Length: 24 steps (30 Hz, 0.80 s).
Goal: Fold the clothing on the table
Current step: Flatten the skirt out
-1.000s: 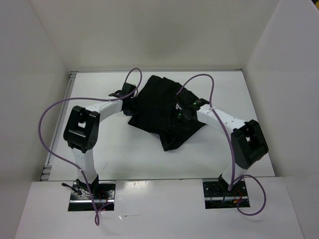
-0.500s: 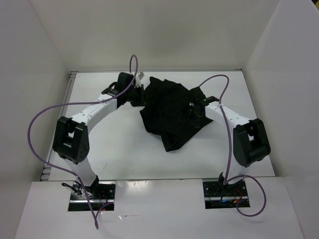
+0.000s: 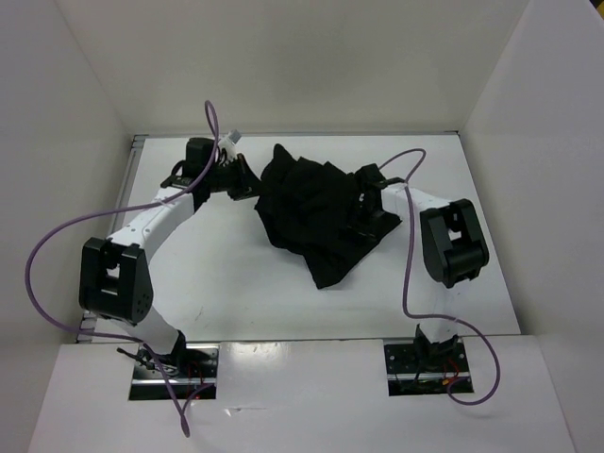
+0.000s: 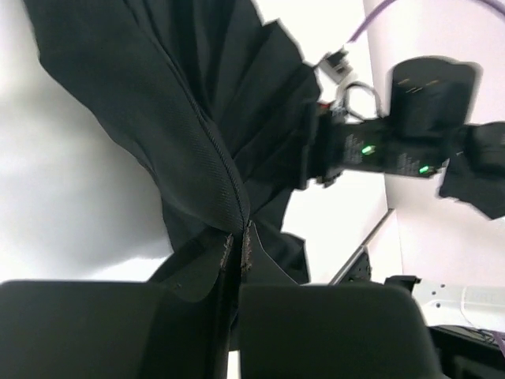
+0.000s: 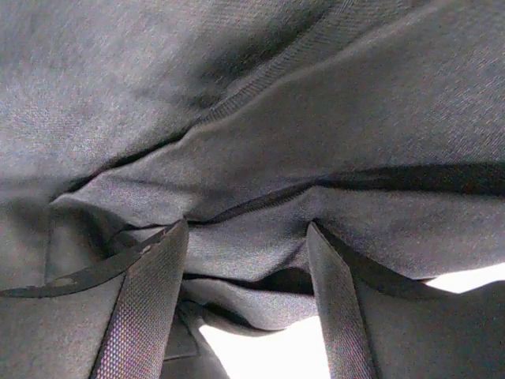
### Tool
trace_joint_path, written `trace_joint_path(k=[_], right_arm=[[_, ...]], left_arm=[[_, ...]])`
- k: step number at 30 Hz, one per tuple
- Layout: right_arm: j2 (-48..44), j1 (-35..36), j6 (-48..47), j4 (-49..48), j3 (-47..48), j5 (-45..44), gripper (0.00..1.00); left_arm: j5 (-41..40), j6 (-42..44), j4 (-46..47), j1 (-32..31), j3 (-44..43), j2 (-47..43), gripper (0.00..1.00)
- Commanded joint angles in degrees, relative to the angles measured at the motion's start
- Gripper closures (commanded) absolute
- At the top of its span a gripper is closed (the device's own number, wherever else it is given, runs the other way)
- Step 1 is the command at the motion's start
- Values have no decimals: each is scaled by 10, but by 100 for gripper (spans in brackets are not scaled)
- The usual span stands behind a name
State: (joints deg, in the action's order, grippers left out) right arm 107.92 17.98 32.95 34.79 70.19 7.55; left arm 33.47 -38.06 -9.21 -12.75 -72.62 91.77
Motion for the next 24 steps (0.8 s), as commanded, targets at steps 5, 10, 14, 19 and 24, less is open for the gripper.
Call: trace_joint_path(k=[5, 10, 14, 19, 24], right_arm=[[86, -66, -31, 42, 77, -113, 32], [106, -79, -51, 79, 276, -322, 32], [36, -71, -88, 30, 296, -284, 32], [-67, -57, -86, 16, 180, -26, 31], [-156, -57, 7, 5, -33, 140, 33]], left_arm=[[43, -36, 68, 35, 57, -37, 100], [62, -50, 91, 41, 108, -26, 100], [57, -50, 91, 29, 136, -12, 100], [13, -50, 91, 29, 165, 10, 100], [-42, -55, 78, 40, 165, 46, 100]])
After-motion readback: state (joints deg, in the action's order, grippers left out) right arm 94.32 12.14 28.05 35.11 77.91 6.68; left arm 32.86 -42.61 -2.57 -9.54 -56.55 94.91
